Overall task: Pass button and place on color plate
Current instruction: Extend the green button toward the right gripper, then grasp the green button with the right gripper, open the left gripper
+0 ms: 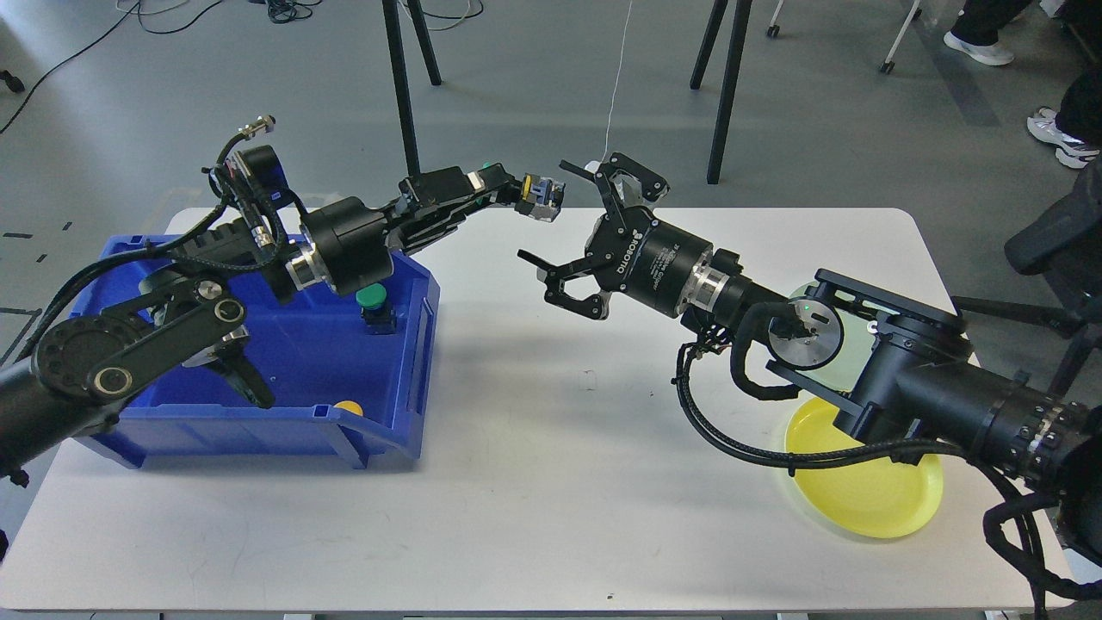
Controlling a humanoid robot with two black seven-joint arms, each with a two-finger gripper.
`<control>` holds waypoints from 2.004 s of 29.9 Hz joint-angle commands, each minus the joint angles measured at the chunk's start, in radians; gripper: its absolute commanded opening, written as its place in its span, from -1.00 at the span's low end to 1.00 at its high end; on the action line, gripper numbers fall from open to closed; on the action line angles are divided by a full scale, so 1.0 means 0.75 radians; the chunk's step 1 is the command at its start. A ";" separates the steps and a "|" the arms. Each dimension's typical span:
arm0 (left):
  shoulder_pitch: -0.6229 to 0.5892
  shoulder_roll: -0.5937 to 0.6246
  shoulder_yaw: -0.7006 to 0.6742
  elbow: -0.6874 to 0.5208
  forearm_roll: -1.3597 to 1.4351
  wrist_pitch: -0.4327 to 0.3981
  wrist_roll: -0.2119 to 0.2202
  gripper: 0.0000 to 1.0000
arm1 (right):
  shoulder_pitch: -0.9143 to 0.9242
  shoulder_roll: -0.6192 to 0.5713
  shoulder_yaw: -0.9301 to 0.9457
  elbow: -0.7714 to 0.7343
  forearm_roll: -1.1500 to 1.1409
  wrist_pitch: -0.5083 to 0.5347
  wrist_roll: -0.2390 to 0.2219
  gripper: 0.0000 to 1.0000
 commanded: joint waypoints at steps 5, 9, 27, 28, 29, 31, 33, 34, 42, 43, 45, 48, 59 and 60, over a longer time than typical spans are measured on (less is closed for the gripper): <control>0.000 0.000 0.002 0.000 0.000 0.000 0.000 -0.87 | 0.005 0.027 0.002 -0.020 0.000 0.000 0.001 0.94; 0.000 0.000 0.002 0.000 0.000 0.000 0.000 -0.85 | 0.005 0.035 0.002 -0.049 0.000 0.000 0.004 0.68; 0.000 -0.004 0.004 0.000 0.000 0.018 0.000 -0.85 | 0.038 0.080 0.002 -0.045 0.000 0.000 0.006 0.51; 0.000 -0.004 0.004 0.000 0.000 0.018 0.000 -0.85 | 0.038 0.080 0.002 -0.045 0.000 0.000 0.006 0.49; 0.000 -0.004 0.004 0.000 0.000 0.018 0.000 -0.85 | 0.038 0.080 0.002 -0.045 0.000 0.000 0.006 0.45; 0.000 -0.004 0.002 0.000 0.000 0.018 0.000 -0.85 | 0.036 0.080 0.002 -0.047 0.000 0.000 0.008 0.41; 0.000 -0.004 0.002 0.000 0.000 0.018 0.000 -0.85 | 0.034 0.080 0.004 -0.047 0.000 0.000 0.008 0.40; 0.000 -0.004 0.002 0.000 0.000 0.018 0.000 -0.85 | 0.030 0.080 0.006 -0.047 0.000 0.000 0.008 0.40; 0.002 -0.004 0.002 0.000 0.000 0.018 0.000 -0.85 | 0.022 0.074 0.014 -0.045 0.002 0.000 0.018 0.01; 0.002 -0.004 0.002 0.000 0.000 0.018 0.000 -0.85 | 0.022 0.074 0.014 -0.045 0.002 0.000 0.018 0.01; 0.002 -0.004 0.002 0.000 0.000 0.018 0.000 -0.85 | 0.020 0.074 0.026 -0.045 0.002 0.000 0.020 0.00; 0.002 -0.002 0.002 0.000 0.000 0.018 0.000 -0.85 | 0.020 0.074 0.034 -0.047 0.002 0.000 0.020 -0.04; 0.002 -0.004 0.002 0.002 0.000 0.018 0.000 -0.85 | 0.018 0.070 0.061 -0.045 0.002 0.000 0.032 -0.71; 0.002 -0.004 0.002 0.002 0.000 0.018 0.000 -0.85 | 0.018 0.070 0.061 -0.043 0.002 0.000 0.032 -0.77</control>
